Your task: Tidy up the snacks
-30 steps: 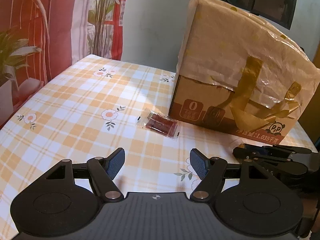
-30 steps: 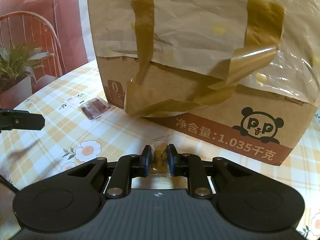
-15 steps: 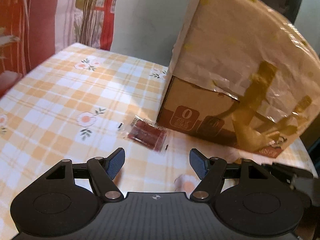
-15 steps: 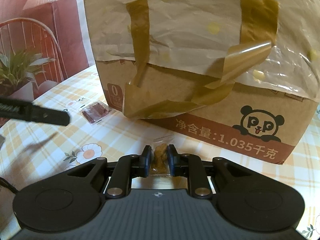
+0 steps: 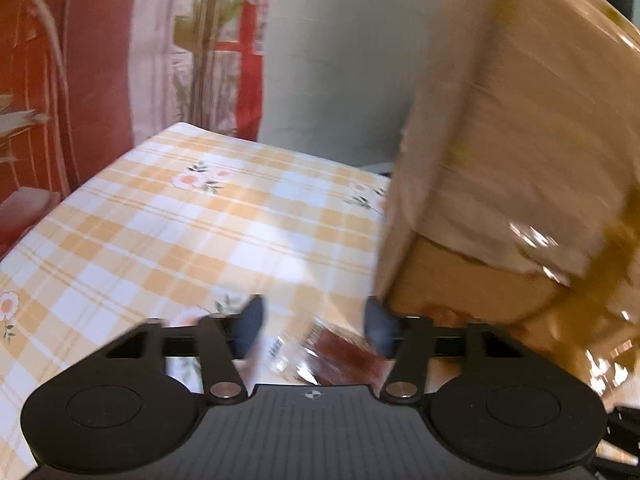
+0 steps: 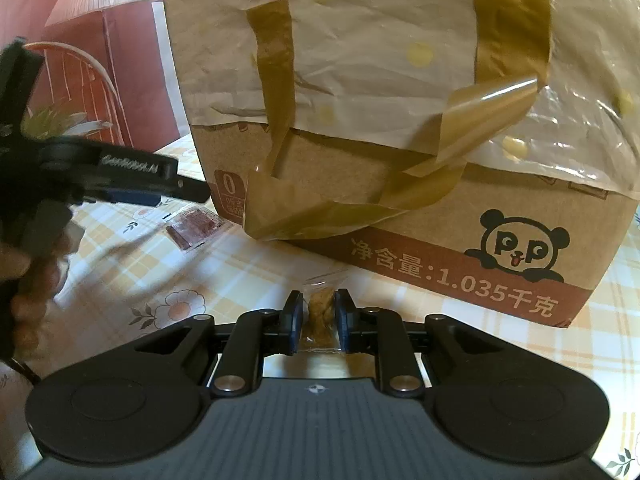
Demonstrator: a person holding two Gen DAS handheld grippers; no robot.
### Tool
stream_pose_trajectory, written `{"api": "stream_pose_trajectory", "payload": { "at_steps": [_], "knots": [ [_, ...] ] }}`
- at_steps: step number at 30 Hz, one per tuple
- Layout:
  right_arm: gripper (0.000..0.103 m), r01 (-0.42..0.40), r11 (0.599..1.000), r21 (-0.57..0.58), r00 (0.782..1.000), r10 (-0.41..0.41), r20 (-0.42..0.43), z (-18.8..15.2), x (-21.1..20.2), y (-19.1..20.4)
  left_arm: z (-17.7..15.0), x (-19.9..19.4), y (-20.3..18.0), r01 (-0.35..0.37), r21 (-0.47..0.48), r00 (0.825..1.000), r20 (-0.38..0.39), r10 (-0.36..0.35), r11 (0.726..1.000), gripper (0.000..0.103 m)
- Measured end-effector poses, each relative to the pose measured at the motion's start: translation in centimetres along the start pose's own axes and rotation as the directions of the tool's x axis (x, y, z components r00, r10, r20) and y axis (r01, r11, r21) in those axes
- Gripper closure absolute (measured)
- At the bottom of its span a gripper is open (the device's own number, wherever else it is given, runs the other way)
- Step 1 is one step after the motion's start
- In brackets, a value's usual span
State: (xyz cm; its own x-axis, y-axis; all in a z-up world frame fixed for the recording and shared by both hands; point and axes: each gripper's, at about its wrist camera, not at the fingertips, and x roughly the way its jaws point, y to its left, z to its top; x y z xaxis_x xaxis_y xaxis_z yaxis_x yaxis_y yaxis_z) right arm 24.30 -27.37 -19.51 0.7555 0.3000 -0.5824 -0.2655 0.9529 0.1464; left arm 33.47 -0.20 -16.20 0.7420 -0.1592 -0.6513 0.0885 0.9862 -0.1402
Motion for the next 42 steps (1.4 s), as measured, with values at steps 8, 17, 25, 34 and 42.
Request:
{"api": "stream_pose_trajectory", "payload": {
  "at_steps": [8, 17, 25, 34, 42],
  "knots": [
    [0.084, -0.005, 1.000, 0.004, 1.000, 0.005, 0.000, 0.1, -0.1, -0.2, 1.5, 2.4, 0.3, -0.020, 0.006, 0.999, -0.032, 0.021, 1.000, 0.068],
    [0.084, -0.006, 1.000, 0.011, 1.000, 0.006, 0.001, 0.2, -0.1, -0.1, -0.8, 1.6, -1.0, -0.032, 0.150, 0.998, -0.047, 0.039, 0.988, 0.066],
    [0.084, -0.005, 1.000, 0.013, 1.000, 0.005, 0.001, 0.2, -0.1, 0.0, -3.2, -1.8, -1.1, -0.066, 0.142, 0.996, -0.051, 0.074, 0.988, 0.066],
    [0.084, -0.008, 1.000, 0.013, 1.000, 0.008, 0.003, 0.0, 0.0, 0.2, -4.4, -4.0, -0.9, 0.011, 0.102, 0.993, -0.122, 0.002, 0.995, 0.063],
    [0.084, -0.006, 1.000, 0.017, 1.000, 0.006, 0.004, 0.0, 0.0, 0.1, -4.3, -4.7, -2.5, 0.082, 0.079, 0.994, -0.083, -0.076, 0.993, 0.043]
  ]
}}
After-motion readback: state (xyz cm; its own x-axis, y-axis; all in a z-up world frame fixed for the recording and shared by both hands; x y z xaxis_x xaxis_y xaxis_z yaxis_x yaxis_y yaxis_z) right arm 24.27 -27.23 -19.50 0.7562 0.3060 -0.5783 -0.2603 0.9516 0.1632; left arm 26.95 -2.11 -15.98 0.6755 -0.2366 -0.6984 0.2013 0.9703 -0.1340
